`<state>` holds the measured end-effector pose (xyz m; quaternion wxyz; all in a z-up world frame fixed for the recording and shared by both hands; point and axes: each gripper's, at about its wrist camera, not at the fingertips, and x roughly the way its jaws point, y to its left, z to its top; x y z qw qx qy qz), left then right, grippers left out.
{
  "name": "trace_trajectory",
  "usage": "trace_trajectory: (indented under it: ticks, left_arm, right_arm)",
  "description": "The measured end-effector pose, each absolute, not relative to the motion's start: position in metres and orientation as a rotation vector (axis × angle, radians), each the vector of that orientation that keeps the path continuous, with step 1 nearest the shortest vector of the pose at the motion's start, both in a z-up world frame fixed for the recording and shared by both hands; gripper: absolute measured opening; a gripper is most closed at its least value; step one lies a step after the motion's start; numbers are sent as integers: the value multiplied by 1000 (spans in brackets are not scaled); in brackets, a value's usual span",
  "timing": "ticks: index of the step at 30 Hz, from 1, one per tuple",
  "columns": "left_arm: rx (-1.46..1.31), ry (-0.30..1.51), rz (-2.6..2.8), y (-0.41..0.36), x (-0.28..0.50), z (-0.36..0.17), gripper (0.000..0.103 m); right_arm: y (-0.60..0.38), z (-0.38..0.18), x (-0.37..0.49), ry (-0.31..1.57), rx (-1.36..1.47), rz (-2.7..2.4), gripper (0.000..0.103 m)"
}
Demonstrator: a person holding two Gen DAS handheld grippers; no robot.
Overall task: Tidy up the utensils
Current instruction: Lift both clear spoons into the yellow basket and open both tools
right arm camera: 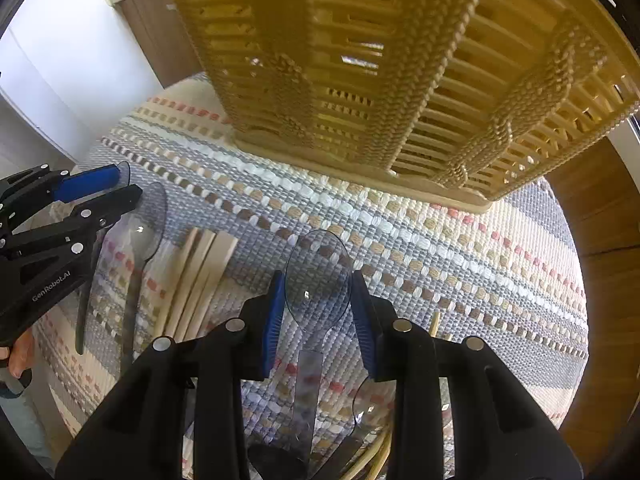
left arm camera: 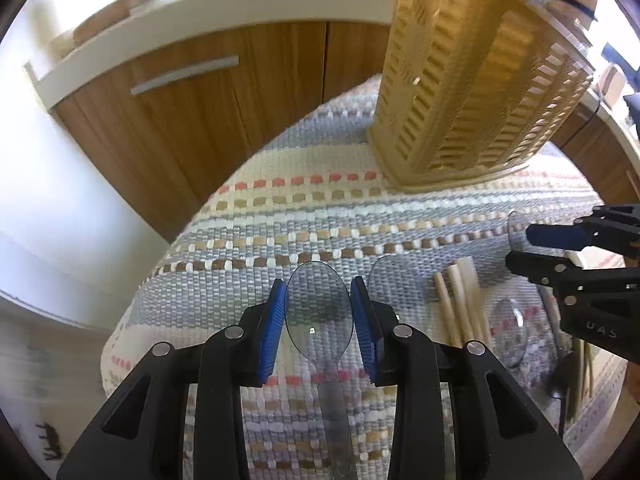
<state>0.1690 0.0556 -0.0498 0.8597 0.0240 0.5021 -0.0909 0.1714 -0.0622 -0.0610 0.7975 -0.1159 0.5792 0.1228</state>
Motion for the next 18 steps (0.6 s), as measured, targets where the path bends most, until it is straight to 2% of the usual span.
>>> trace_trajectory:
  ticks: [6, 18]
  left_arm:
    - [-3, 904, -238, 58, 140, -14, 31]
    - [-29, 489, -283, 31, 100, 126, 31]
  right_arm:
    - [-73, -25, 135, 1118, -186, 336, 30]
    - [-112, 97, 87, 722, -12, 477, 30]
